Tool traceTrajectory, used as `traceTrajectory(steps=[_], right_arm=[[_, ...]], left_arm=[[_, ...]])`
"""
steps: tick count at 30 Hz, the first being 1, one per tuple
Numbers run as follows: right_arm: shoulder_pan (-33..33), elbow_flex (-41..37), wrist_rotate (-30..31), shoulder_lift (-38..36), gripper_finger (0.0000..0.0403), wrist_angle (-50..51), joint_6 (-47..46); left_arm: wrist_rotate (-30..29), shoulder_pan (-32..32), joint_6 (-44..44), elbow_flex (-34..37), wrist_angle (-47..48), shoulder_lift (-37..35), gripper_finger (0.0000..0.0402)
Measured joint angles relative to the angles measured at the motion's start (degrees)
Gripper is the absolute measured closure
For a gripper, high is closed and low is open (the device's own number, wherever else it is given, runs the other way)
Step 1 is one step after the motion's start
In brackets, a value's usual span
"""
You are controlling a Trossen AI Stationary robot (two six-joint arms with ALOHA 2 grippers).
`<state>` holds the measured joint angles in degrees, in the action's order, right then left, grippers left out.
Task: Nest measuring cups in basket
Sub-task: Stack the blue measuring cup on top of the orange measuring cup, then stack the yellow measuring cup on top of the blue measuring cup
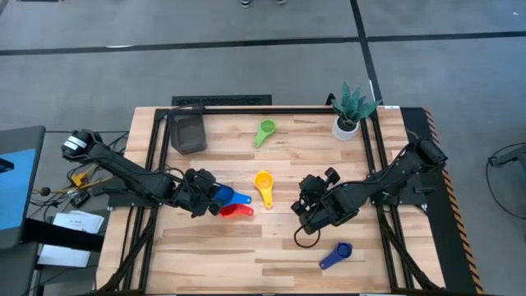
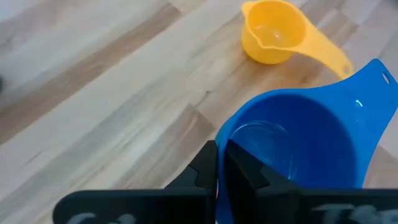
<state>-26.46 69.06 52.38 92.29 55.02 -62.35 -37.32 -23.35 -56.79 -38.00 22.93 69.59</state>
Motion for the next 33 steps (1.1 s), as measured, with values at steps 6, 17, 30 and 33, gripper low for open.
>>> traceTrajectory(steps=[6, 17, 30, 33], right_arm=[[-0.02, 0.0, -0.21, 0.02, 0.0283, 0.0, 0.0], [-0.02, 0.0, -0.24, 0.02, 0.0283, -0.04, -0.02], [-0.08, 0.0, -1.35, 0.0, 0.0283, 0.19, -0.04], [-0.16, 0.0, -1.57, 0.02, 0.0283, 0.22, 0.31]], left_arm=[[1.29, -1.06, -1.25, 0.0, -2.12, 2.18, 0.0399], [5.35, -1.78, 0.14, 0.0, -2.35, 2.18, 0.0381], [5.49, -1.76, 0.83, -0.37, -1.06, 1.96, 0.0299], [5.24, -1.76, 1.13, -2.06, 2.46, 1.89, 0.0284]])
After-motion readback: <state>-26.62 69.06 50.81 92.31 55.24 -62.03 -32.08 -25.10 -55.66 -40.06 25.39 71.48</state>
